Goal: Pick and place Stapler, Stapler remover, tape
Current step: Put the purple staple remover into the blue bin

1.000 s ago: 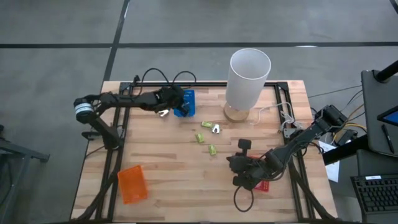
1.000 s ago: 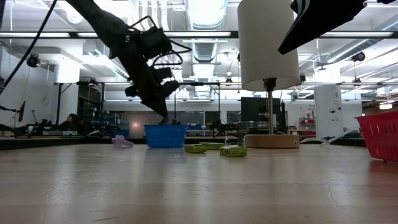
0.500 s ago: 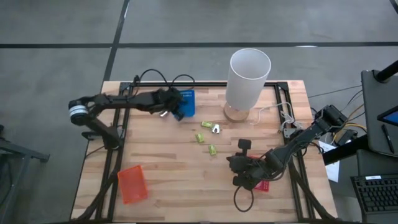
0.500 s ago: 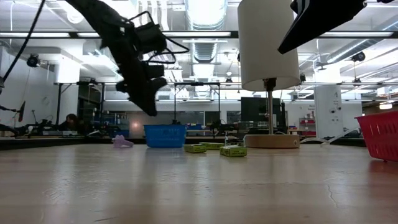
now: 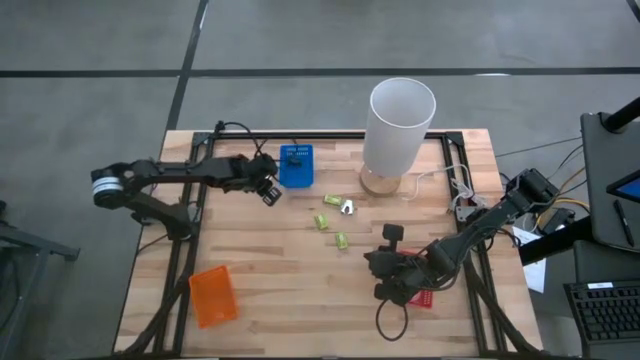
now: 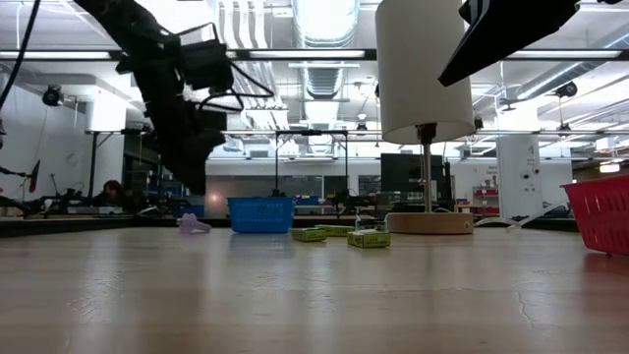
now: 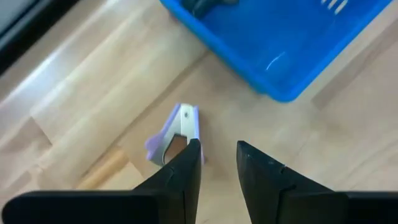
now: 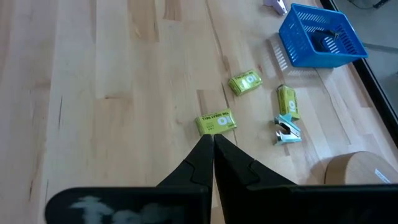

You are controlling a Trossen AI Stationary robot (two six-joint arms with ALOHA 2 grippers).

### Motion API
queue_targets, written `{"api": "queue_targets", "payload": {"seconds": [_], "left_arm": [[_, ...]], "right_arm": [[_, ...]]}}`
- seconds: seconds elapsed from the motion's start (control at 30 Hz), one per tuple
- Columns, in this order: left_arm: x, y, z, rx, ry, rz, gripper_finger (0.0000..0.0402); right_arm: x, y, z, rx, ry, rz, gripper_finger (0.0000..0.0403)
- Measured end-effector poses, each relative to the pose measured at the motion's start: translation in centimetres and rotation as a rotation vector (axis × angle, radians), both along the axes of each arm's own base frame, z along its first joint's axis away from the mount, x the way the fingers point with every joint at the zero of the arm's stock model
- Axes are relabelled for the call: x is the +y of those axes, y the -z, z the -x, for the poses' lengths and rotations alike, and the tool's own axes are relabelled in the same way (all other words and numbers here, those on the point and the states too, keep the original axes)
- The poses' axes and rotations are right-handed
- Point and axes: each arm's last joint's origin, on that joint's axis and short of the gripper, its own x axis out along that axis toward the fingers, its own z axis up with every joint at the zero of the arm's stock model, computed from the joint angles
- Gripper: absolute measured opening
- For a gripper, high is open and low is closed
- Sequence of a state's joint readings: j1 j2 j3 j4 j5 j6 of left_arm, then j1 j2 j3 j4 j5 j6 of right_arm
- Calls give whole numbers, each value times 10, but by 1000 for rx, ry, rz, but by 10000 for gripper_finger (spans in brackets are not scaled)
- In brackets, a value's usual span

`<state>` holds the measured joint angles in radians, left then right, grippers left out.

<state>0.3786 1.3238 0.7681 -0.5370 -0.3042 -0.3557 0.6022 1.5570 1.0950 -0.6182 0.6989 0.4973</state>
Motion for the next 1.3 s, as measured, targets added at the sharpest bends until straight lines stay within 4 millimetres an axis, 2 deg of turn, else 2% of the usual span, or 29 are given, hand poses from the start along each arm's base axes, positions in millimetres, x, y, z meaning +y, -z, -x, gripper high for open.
{"api": "queue_targets", "payload": {"seconds": [0.23, 0.5, 0.87, 1.3], "left_arm": [[-2, 24, 5, 23, 0, 18, 106], [-3, 35, 6, -12, 22, -8, 106], [-1, 35, 7, 3, 13, -45, 105], [1, 35, 7, -19, 14, -33, 84]], "right_arm": [[0, 0, 0, 1, -1, 2, 8], [0, 1, 0, 1, -2, 3, 8], [0, 1, 0, -1, -2, 1, 8], [0, 1, 0, -7, -1, -2, 8]]}}
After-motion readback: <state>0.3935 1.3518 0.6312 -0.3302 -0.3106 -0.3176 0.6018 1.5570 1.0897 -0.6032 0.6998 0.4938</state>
